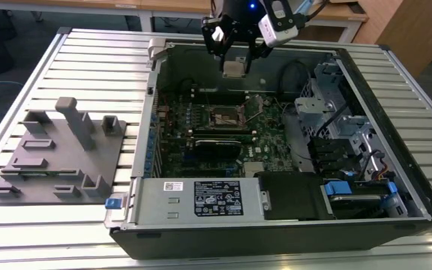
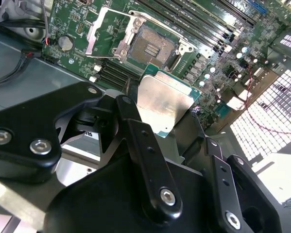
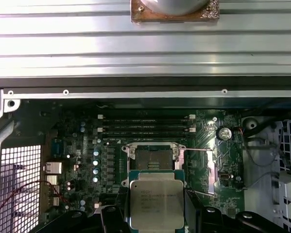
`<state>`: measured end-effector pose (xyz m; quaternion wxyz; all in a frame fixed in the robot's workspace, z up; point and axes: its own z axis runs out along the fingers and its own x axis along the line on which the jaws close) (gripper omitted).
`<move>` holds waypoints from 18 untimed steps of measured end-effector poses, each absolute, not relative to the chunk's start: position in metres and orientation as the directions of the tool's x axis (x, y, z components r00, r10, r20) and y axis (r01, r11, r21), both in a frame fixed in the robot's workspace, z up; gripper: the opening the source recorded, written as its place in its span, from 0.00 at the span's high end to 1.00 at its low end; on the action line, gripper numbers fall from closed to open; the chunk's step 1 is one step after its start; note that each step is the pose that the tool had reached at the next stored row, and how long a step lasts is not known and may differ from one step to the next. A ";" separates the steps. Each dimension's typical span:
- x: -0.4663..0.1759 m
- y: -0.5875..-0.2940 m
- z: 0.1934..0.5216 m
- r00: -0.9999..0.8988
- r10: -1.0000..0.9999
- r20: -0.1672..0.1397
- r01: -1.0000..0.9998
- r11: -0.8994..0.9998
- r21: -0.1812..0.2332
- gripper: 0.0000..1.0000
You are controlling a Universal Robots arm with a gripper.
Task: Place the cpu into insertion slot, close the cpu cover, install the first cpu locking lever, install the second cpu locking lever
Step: 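Place the cpu into insertion slot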
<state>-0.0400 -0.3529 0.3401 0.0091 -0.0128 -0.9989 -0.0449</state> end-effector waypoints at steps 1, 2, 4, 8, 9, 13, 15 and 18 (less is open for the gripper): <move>-0.040 -0.353 0.340 -1.000 0.025 0.019 0.026 0.996 0.089 0.46; -0.040 -0.353 0.339 -1.000 0.025 0.019 0.026 0.996 0.089 0.46; -0.040 -0.353 0.339 -1.000 0.025 0.019 0.026 0.996 0.090 0.46; -0.040 -0.353 0.338 -1.000 0.025 0.019 0.026 0.996 0.090 0.46; -0.040 -0.353 0.338 -1.000 0.025 0.019 0.026 0.996 0.090 0.46; -0.040 -0.353 0.337 -1.000 0.025 0.019 0.026 0.996 0.089 0.46; -0.040 -0.353 0.337 -1.000 0.025 0.019 0.026 0.996 0.089 0.46; -0.040 -0.353 0.336 -1.000 0.025 0.019 0.026 0.996 0.090 0.46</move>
